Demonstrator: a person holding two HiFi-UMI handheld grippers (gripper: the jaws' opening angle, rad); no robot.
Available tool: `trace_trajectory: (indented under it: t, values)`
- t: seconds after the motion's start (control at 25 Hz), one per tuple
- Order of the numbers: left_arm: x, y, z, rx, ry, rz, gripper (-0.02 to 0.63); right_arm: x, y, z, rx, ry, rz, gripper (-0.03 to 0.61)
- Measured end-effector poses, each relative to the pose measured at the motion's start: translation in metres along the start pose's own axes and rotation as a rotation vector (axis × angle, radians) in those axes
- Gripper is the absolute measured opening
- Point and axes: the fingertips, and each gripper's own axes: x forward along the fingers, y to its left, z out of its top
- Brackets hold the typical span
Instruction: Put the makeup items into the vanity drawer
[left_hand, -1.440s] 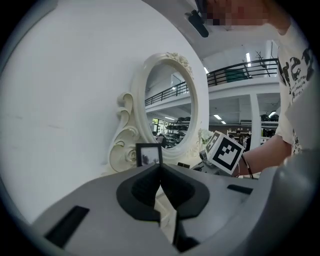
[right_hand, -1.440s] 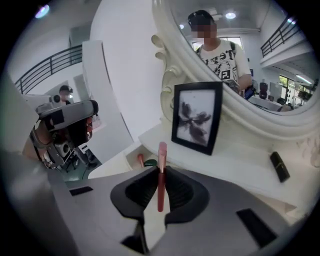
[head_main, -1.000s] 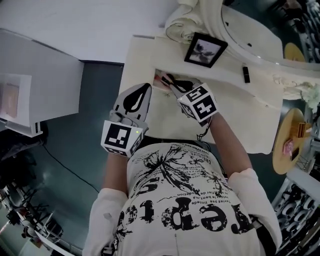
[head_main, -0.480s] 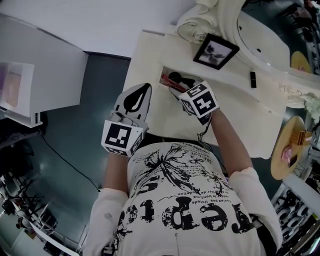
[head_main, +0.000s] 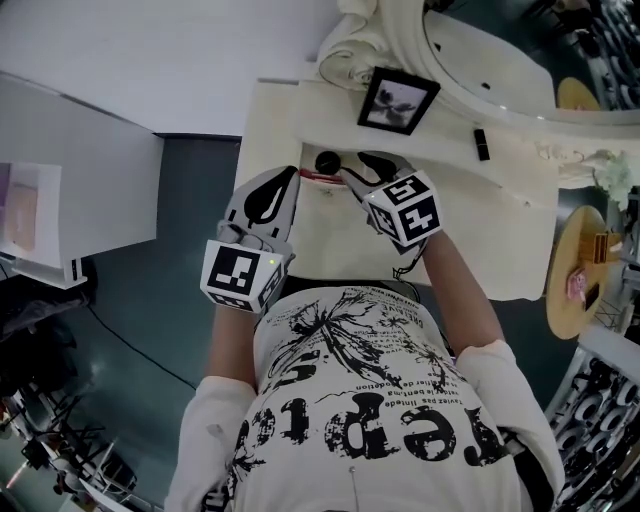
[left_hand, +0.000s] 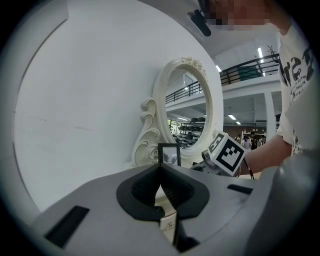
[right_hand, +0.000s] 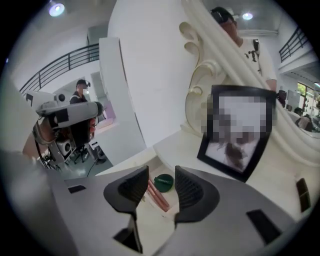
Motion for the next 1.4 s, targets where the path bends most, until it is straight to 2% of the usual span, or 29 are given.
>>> trace_trajectory:
  t: [0.16, 0.32, 0.36, 0.52, 0.96, 1.16, 1.4]
  values:
    - [0.008, -0.013, 0.012, 0.025, -0.020, -0.046, 0.014, -0.033, -0.010, 0.013, 0.038, -0.101, -0.046, 0.155]
    - [0.014, -0.026, 0.023, 0.046, -0.031, -0.080, 0.014, -0.070, -0.020, 0.025, 0.041, -0.208, -0.128, 0.029]
    - [0.016, -0.030, 0.027, 0.053, -0.034, -0.089, 0.014, -0.079, -0.023, 0.028, 0.044, -0.226, -0.150, 0.015]
    - [0.025, -0.042, 0.039, 0.090, -0.043, -0.134, 0.014, -0.111, -0.034, 0.038, 0.069, -0.312, -0.211, 0.015]
    - [0.032, -0.066, 0.073, 0.153, -0.079, -0.199, 0.014, -0.188, -0.052, 0.053, 0.033, -0.574, -0.372, 0.014]
    - [0.035, -0.064, 0.074, 0.150, -0.081, -0.195, 0.014, -0.195, -0.057, 0.053, 0.010, -0.605, -0.405, 0.012]
    - [0.036, -0.060, 0.071, 0.139, -0.076, -0.185, 0.014, -0.187, -0.054, 0.053, 0.007, -0.587, -0.382, 0.012]
